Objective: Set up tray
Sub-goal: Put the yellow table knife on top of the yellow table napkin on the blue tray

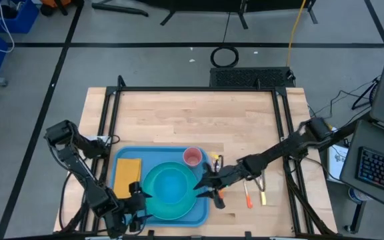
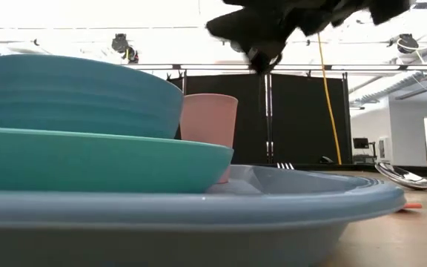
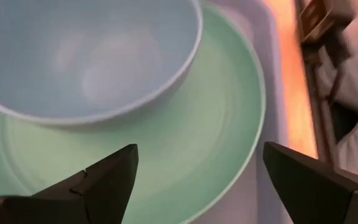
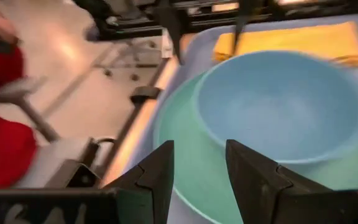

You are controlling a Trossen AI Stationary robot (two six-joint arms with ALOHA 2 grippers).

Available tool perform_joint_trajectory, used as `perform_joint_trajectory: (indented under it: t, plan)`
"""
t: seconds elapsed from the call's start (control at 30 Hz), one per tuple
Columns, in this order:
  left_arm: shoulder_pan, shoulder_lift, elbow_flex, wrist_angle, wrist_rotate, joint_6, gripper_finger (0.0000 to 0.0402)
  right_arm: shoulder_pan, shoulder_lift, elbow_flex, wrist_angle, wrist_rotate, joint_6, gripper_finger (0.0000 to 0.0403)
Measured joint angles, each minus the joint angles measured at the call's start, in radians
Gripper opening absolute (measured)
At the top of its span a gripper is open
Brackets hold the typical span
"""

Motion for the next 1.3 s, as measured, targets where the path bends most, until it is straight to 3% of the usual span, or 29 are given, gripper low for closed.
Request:
perform_joint_trajectory:
  t: [0.17, 0.5, 0.63, 0.8, 0.93, 1.1, 1.3]
  plan:
    - [-0.037, -0.035, 0.0, 0.044, -0.092, 0.064, 0.0351, 0.045, -0.232, -0.045, -0.079, 0.162, -0.157, 0.0134]
    - [-0.057, -0.052, 0.0, 0.156, -0.155, 0.205, 0.0351, 0.057, -0.792, -0.222, -0.2, 0.159, -0.135, 0.0134]
    - [-0.053, -0.052, 0.0, 0.165, -0.177, 0.235, 0.0351, 0.063, -0.95, -0.34, -0.175, 0.138, -0.109, 0.0134]
    - [-0.052, -0.068, 0.0, 0.161, -0.336, 0.252, 0.0351, 0.064, -1.07, -0.474, -0.075, 0.132, -0.108, 0.0134]
    - [-0.062, -0.117, 0.0, 0.146, -0.394, 0.29, 0.0351, 0.063, -1.131, -0.535, -0.057, 0.131, -0.106, 0.0134]
    - [-0.118, -0.242, 0.0, 0.066, -0.483, 0.347, 0.0351, 0.063, -1.171, -0.575, -0.058, 0.131, -0.101, 0.0134]
    - [-0.264, -0.434, 0.001, -0.011, -0.603, 0.424, 0.0351, 0.063, -1.179, -0.592, -0.057, 0.132, -0.101, 0.0134]
